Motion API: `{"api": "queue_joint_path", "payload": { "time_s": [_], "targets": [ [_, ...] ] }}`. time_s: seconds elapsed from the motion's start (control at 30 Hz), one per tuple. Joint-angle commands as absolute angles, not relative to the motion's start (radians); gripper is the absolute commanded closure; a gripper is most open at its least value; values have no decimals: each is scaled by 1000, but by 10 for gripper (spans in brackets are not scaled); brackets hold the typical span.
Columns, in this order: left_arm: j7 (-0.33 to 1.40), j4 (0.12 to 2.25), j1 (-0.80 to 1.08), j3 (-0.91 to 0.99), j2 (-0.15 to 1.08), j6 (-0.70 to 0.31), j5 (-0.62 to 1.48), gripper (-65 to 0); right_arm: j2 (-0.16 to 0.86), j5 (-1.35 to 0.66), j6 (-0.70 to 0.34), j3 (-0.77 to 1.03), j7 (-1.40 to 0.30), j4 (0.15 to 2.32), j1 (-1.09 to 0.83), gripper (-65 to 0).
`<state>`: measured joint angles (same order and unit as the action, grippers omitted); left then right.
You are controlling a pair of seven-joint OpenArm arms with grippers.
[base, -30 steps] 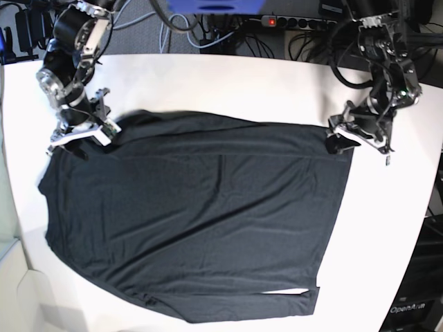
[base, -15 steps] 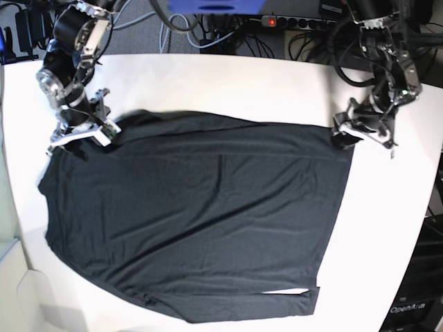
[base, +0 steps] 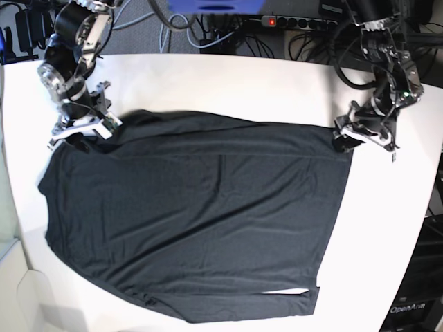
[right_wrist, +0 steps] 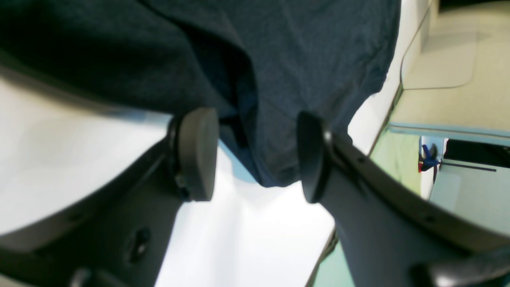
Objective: Fold the T-shirt properly
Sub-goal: 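Hold the stretched shirt edge with both grippers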
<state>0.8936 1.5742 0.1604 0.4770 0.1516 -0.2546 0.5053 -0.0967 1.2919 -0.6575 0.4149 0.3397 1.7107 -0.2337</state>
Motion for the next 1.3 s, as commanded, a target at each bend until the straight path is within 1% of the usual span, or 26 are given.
{"api": "queue_joint_path", "payload": {
  "time_s": [0.0, 0.23, 0.4, 0.6, 0.87, 0.97, 1.27],
  "targets": [
    [877, 1587, 148, 483, 162, -259, 518, -347, -91, 1277, -648, 417, 351, 1725, -228, -324],
    [875, 1587, 137, 484, 170, -257, 506, -347, -91, 1277, -648, 417, 351, 1725, -228, -324],
    [877, 1587, 104, 483, 156, -257, 375, -347, -91, 1277, -648, 417, 351, 1719, -228, -324],
    [875, 1569, 84, 478, 137, -260, 321, -347, -91, 1277, -648, 417, 351, 1719, -228, -324],
    [871, 1442, 45, 483, 147, -263, 318, -347, -91, 1277, -648, 417, 351, 1719, -228, -324],
    [842, 1440, 48, 483, 147, -260, 318, -347, -91, 1277, -648, 417, 351, 1719, -228, -324],
    [846, 1435, 45, 475, 142, -263, 318, -341, -91, 1277, -648, 417, 351, 1718, -225, -324]
  ]
}}
